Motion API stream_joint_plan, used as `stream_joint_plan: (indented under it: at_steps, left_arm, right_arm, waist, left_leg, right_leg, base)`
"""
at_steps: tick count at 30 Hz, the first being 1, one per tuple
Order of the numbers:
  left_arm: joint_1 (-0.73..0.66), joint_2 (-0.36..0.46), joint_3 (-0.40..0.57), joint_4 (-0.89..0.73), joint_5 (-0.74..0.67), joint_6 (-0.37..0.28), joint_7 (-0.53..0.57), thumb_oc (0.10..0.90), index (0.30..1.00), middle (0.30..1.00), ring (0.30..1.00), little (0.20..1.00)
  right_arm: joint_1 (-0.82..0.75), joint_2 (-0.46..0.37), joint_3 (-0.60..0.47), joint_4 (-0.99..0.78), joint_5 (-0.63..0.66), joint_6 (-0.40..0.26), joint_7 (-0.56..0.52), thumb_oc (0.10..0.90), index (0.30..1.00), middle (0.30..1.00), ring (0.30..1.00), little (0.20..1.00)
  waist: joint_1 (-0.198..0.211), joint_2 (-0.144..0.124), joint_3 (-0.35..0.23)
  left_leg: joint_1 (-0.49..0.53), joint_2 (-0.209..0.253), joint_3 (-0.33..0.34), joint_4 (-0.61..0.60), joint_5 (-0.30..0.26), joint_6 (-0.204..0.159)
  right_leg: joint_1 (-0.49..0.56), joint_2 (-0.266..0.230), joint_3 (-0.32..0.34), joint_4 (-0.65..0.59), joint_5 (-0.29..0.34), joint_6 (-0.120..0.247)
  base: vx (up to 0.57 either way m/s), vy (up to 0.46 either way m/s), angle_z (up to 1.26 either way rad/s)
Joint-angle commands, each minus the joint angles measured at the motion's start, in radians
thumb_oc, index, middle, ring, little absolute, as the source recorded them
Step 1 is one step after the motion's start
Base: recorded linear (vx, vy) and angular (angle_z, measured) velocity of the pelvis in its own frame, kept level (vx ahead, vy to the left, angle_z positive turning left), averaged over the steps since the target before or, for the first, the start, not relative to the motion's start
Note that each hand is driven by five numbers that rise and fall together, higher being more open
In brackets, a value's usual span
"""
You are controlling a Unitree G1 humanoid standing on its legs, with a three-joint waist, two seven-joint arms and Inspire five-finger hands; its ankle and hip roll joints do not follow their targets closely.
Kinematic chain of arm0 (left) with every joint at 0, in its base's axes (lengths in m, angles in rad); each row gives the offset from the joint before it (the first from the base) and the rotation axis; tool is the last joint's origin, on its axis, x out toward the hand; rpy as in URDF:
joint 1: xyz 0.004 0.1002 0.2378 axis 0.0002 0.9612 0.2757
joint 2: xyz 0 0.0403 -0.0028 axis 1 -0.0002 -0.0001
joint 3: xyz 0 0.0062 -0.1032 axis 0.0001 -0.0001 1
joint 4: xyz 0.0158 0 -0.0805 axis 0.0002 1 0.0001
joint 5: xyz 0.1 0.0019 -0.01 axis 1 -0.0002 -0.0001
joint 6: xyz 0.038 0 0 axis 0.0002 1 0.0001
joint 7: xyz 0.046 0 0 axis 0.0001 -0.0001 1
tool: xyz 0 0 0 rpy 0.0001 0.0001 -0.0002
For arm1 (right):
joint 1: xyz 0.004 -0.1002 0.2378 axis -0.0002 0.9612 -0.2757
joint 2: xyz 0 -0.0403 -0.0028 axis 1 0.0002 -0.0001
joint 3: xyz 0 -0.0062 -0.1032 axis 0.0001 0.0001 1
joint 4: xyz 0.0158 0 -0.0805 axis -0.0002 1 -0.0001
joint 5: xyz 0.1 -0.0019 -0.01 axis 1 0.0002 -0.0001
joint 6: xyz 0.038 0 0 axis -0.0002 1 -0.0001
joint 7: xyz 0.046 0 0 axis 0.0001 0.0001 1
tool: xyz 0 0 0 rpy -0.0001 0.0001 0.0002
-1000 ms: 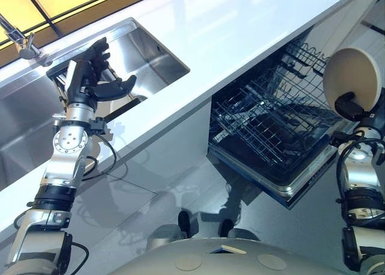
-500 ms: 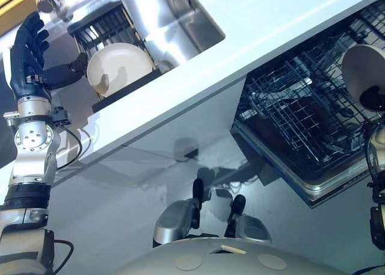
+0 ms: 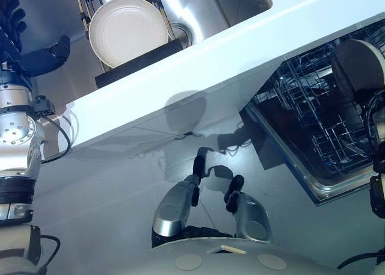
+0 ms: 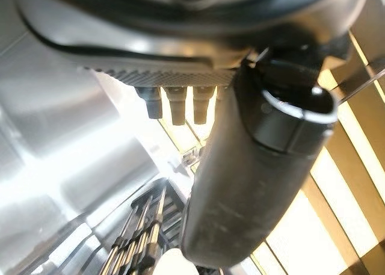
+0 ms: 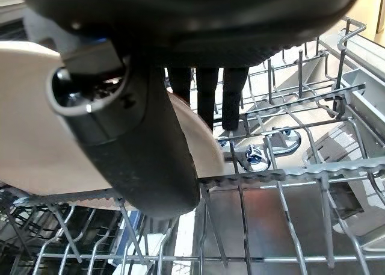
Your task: Pick up plates and place into dishwasher.
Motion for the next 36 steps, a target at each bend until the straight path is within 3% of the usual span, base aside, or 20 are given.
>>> stream_joint_plan:
  at_steps: [1, 11, 22, 28, 36]
  left_arm:
    - [-0.048, 0.068, 0.103, -0.088, -0.029, -0.102, 0.036, 0.8, 0.9, 0.9, 0.9, 0.9]
    - [-0.022, 0.049, 0.125, -0.114, -0.023, -0.087, 0.008, 0.8, 0.9, 0.9, 0.9, 0.9]
    - [0.014, 0.003, 0.13, -0.137, 0.059, -0.06, -0.016, 0.8, 0.9, 0.9, 0.9, 0.9]
    - [0.014, 0.007, 0.117, -0.105, 0.158, 0.001, -0.023, 0.8, 0.9, 0.9, 0.9, 0.9]
    - [0.005, 0.098, 0.122, 0.05, 0.27, 0.175, -0.076, 0.8, 0.9, 0.9, 0.9, 0.9]
  right_arm:
    - [0.026, -0.119, 0.065, -0.032, -0.054, 0.009, -0.05, 0.8, 0.9, 0.9, 0.9, 0.9]
    - [0.128, -0.063, -0.016, -0.218, 0.016, -0.021, -0.13, 0.8, 0.9, 0.9, 0.9, 0.9]
    - [0.325, 0.063, -0.147, -0.48, 0.066, -0.144, -0.192, 0.8, 0.9, 0.9, 0.9, 0.9]
    - [0.441, 0.119, -0.224, -0.597, 0.082, -0.216, -0.21, 0.8, 0.9, 0.9, 0.9, 0.9]
    - [0.55, 0.153, -0.274, -0.745, 0.027, -0.286, -0.184, 0.8, 0.9, 0.9, 0.9, 0.9]
  waist:
    - [-0.017, 0.015, -0.072]
    - [-0.035, -0.008, -0.111]
    - [-0.07, -0.046, -0.189]
    - [-0.097, -0.052, -0.243]
    - [-0.141, -0.041, -0.286]
  left_leg:
    - [-0.003, 0.015, 0.031, 0.04, -0.077, -0.07]
    - [0.055, 0.018, 0.058, 0.016, -0.083, -0.071]
    - [0.128, 0.011, 0.092, -0.005, -0.11, -0.057]
    - [0.174, 0.006, 0.112, -0.021, -0.13, -0.042]
    - [0.223, -0.001, 0.161, -0.047, -0.154, -0.014]
  right_leg:
    - [-0.074, 0.049, 0.015, 0.102, -0.08, -0.051]
    - [0.021, 0.064, 0.022, 0.015, -0.055, -0.037]
    - [0.108, 0.068, 0.034, -0.062, -0.033, -0.015]
    - [0.142, 0.066, 0.053, -0.091, -0.023, 0.003]
    - [0.157, 0.058, 0.086, -0.113, -0.007, 0.038]
  base:
    - [0.0, 0.0, 0.0]
    - [-0.01, 0.015, -0.01]
    - [-0.03, 0.062, -0.11]
    - [0.0, 0.111, -0.2]
    - [0.01, 0.146, -0.28]
